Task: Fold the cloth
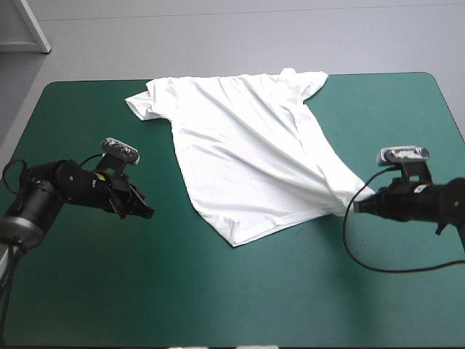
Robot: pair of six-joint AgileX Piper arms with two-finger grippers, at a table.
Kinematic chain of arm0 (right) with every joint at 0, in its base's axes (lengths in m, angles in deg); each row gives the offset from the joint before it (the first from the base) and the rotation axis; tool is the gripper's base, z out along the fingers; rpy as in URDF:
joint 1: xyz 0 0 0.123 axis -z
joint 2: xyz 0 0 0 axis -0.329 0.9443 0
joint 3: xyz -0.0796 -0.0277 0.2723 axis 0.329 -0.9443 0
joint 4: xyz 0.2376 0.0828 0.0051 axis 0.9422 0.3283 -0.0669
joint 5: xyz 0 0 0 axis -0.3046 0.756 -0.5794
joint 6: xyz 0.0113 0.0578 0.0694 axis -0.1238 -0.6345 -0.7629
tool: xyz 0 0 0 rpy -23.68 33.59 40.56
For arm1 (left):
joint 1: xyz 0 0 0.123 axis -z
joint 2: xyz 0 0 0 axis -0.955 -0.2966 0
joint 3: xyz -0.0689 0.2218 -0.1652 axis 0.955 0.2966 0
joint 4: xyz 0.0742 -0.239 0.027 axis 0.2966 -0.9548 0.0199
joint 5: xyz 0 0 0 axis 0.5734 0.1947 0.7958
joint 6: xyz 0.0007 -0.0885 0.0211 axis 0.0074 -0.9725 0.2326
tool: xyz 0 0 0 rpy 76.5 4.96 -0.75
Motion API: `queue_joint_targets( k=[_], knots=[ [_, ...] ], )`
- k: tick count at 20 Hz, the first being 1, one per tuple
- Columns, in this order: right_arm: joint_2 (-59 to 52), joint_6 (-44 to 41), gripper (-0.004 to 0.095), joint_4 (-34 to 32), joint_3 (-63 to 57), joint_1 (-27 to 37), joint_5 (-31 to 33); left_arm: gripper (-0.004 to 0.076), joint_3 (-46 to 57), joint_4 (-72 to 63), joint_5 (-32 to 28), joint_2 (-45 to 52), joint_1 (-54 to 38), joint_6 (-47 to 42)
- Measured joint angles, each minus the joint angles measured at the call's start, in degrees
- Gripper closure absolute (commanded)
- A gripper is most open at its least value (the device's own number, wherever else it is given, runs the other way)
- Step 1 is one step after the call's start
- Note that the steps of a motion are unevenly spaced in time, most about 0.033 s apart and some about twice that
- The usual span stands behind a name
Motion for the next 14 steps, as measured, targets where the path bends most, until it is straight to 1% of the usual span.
queue_joint_targets(
  k=[3,4,6,7,9,11,13,14],
  knots=[
    [-6.90,-1.80,0.0915,0.39,-9.78,0.00,0.19,0.0705,7.05,-2.35,0.64,5.19,0.00,0.01],
    [-10.17,-2.98,0.0914,0.21,-14.42,0.00,0.23,0.0705,11.00,-4.64,0.64,8.05,0.47,0.31],
    [-14.34,-4.47,0.0914,-1.02,-19.47,0.00,0.17,0.0705,17.42,-6.49,0.04,12.57,3.17,0.16],
    [-15.23,-4.90,0.0914,-1.51,-20.47,0.00,0.13,0.0705,19.50,-7.00,-0.28,14.19,4.59,-0.23],
    [-16.91,-5.79,0.0916,-2.61,-22.60,0.00,-1.11,0.0705,24.80,-9.27,-3.40,18.86,9.93,-2.01],
    [-16.47,-5.54,0.0900,-2.86,-22.66,0.00,-2.32,0.0705,25.76,-10.76,-5.98,19.54,13.06,-2.62],
    [-15.59,-5.26,0.0742,-3.03,-22.66,0.00,-2.65,0.0705,25.83,-11.91,-7.70,18.85,14.27,-2.67],
    [-15.36,-5.20,0.0560,-3.10,-22.66,0.00,-2.67,0.0704,25.83,-12.37,-8.05,18.61,14.50,-2.67]
  ],
)
